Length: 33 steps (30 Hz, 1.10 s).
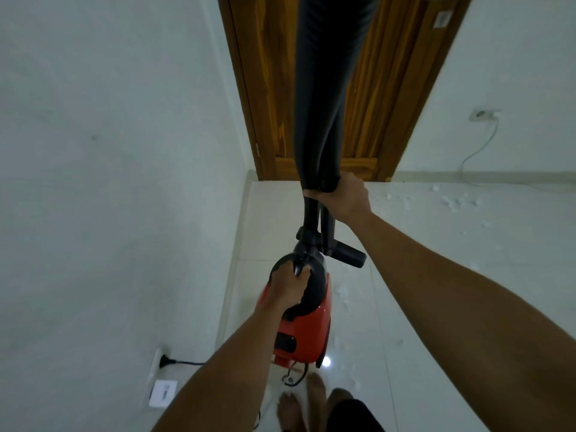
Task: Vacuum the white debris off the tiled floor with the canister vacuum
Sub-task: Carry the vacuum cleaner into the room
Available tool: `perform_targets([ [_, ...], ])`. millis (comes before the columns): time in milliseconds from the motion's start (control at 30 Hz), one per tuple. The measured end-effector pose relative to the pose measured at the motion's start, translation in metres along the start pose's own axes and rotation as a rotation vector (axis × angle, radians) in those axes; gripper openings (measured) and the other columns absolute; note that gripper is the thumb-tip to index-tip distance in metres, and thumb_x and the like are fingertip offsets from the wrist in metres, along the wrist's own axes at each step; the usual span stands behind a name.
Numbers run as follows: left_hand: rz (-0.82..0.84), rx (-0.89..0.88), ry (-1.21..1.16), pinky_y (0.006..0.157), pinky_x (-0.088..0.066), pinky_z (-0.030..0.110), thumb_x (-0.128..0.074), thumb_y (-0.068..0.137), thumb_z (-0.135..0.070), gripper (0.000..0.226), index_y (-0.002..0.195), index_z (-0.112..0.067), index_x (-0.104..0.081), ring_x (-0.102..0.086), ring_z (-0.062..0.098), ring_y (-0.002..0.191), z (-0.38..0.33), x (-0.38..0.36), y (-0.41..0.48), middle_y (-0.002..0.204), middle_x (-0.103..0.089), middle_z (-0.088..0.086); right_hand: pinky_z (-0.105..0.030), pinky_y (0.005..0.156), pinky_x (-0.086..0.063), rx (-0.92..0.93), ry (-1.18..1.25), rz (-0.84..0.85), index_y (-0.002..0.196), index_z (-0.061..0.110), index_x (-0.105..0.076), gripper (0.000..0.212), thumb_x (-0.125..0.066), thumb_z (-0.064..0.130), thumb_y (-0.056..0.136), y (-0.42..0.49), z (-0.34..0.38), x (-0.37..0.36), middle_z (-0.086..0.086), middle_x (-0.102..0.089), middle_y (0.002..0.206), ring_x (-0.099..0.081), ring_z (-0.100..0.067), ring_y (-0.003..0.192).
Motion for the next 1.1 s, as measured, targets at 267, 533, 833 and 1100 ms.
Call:
perform_targets([
  [267, 0.108, -0.031, 0.01, 0.049, -0.049, 0.03, -0.052, 0.103, -0.026, 0.017, 0.114, -0.015, -0.058, -0.056, 0.019, 0.049, 0.01, -0.073, -0.096, 0.068, -0.061, 0.009, -0.032, 0.071, -0.051, -0.038, -0.014, -0.028, 0.114, 0.016, -0.071, 0.054, -0.086, 0.052, 0.077, -0.102, -0.038, 0.064, 0.003, -0.067, 0.094, -0.065, -0.021, 0.086],
  [533, 0.091, -0.028, -0.072, 0.053, -0.049, 0.034, -0.052, 0.103, -0.025, 0.016, 0.107, -0.011, -0.059, -0.055, 0.021, 0.05, 0.006, -0.184, -0.176, 0.064, -0.057, 0.007, -0.034, 0.079, -0.053, 0.015, -0.047, -0.046, 0.117, 0.013, -0.072, 0.055, -0.085, 0.05, 0.078, -0.202, -0.087, 0.148, -0.006, -0.074, 0.111, -0.069, -0.027, 0.101],
  [833, 0.192, 0.084, -0.155, 0.054, -0.05, 0.03, -0.052, 0.104, -0.031, 0.035, 0.135, -0.015, -0.052, -0.057, 0.016, 0.056, 0.052, -0.319, -0.281, 0.072, -0.06, 0.004, -0.031, 0.079, -0.055, -0.024, -0.143, 0.025, 0.121, 0.011, -0.07, 0.062, -0.084, 0.054, 0.077, -0.309, -0.172, 0.188, -0.007, -0.075, 0.108, -0.071, -0.027, 0.094],
  [1100, 0.263, 0.175, -0.132, 0.052, -0.049, 0.031, -0.052, 0.104, -0.029, 0.024, 0.123, -0.015, -0.054, -0.054, 0.016, 0.05, 0.136, -0.375, -0.348, 0.067, -0.057, 0.003, -0.034, 0.075, -0.056, -0.163, -0.178, 0.069, 0.112, 0.015, -0.073, 0.055, -0.084, 0.055, 0.075, -0.397, -0.253, 0.148, 0.004, -0.065, 0.086, -0.065, -0.022, 0.081],
])
Point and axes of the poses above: each hand's wrist, its own y-axis towards the middle knuckle, its own x-axis out of the back of the hand, z = x × y, the point moved 9 cm from there along y, towards the middle knuckle
